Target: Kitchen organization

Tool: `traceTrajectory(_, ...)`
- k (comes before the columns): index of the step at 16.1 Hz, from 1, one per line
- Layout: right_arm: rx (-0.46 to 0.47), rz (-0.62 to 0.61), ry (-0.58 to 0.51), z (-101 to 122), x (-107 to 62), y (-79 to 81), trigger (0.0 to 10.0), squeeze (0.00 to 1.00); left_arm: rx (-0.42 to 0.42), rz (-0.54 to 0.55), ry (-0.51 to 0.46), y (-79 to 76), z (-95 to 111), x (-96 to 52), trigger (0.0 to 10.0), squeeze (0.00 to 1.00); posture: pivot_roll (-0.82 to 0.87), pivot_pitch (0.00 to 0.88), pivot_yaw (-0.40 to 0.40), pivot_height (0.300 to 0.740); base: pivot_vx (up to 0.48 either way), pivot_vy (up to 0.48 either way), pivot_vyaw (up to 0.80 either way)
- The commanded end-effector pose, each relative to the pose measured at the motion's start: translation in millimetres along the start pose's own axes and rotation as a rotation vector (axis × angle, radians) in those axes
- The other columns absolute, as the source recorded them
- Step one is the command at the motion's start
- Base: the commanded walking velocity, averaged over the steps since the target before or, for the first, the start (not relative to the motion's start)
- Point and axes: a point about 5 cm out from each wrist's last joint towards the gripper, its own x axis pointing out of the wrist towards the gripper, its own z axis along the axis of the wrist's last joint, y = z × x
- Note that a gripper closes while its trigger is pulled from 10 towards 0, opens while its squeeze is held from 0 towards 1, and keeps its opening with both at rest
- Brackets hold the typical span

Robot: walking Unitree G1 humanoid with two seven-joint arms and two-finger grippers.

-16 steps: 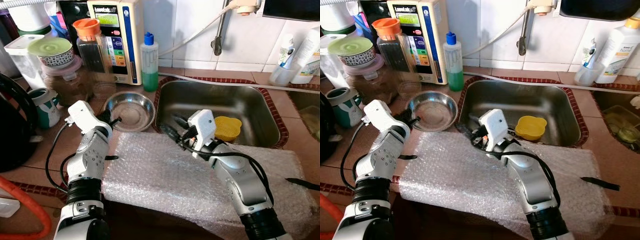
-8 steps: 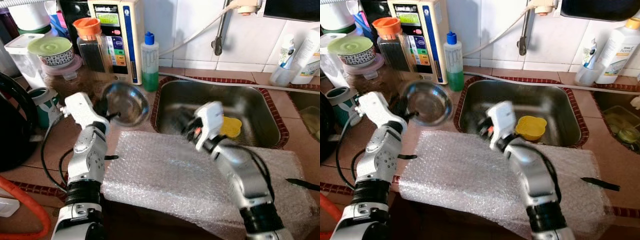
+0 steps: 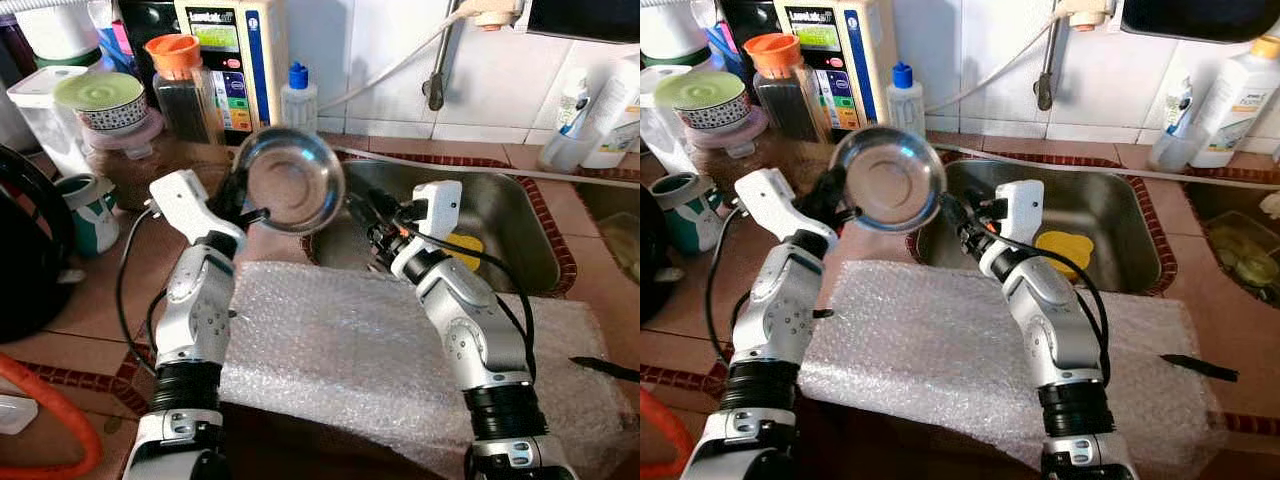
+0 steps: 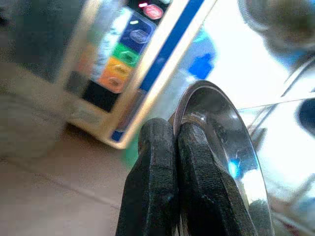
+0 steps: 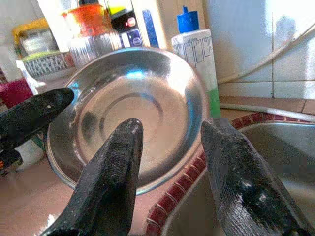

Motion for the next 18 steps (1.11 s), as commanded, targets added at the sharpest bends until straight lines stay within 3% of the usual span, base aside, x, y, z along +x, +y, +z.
traceTrajectory(1, 0.025, -0.023, -0.017, 5.7, 1.2, -4.9, 10.0, 0.00, -0.026, -0.079, -0.022, -13.9, 7.5, 3.2, 0.0, 0.00, 0.00, 0.000, 0.038, 0.740, 0.000, 0.000, 0.00)
traceTrajectory(5, 0.039, -0.068, -0.038, 5.5, -0.4, -10.1, 10.0, 0.00, -0.094, -0.231, 0.029, -36.4, 1.7, 1.9, 0.0, 0.00, -0.01, 0.000, 0.056, 0.740, 0.000, 0.000, 0.00)
traceTrajectory(9, 0.046, -0.148, -0.066, 8.9, -0.7, -19.4, 10.0, 0.00, -0.119, -0.298, 0.048, -45.8, 1.9, 1.2, 0.0, 0.00, -0.01, 0.000, 0.075, 0.740, 0.000, 0.000, 0.00)
traceTrajectory(10, 0.068, -0.162, -0.076, 9.2, -0.4, -20.9, 3.3, 0.00, -0.124, -0.307, 0.052, -46.9, 2.3, 0.7, 0.0, 0.00, -0.01, 0.000, 0.079, 0.740, 0.000, 0.000, 0.00)
traceTrajectory(11, 0.093, -0.188, -0.085, 9.3, -0.3, -23.6, 0.0, 0.00, -0.127, -0.322, 0.055, -48.9, 3.1, 0.0, 0.0, 0.00, -0.01, 0.000, 0.080, 0.740, 0.000, 0.000, 0.00)
traceTrajectory(16, 0.116, -0.231, -0.103, 9.7, 2.2, -27.7, 0.0, 0.00, -0.144, -0.347, 0.054, -50.9, 6.6, -0.3, 0.0, 0.00, 0.00, 0.000, 0.085, 0.740, 0.000, 0.000, 0.00)
traceTrajectory(17, 0.123, -0.238, -0.111, 11.1, 3.0, -28.8, 10.0, 0.88, -0.146, -0.347, 0.056, -51.0, 6.5, -0.3, 0.0, 0.00, 0.00, 0.000, 0.087, 0.740, 0.000, 0.000, 0.00)
traceTrajectory(18, 0.135, -0.234, -0.117, 12.0, 3.6, -28.8, 10.0, 1.00, -0.146, -0.351, 0.059, -51.9, 6.1, -0.5, 0.0, 0.00, 0.00, 0.000, 0.086, 0.740, 0.000, 0.000, 0.00)
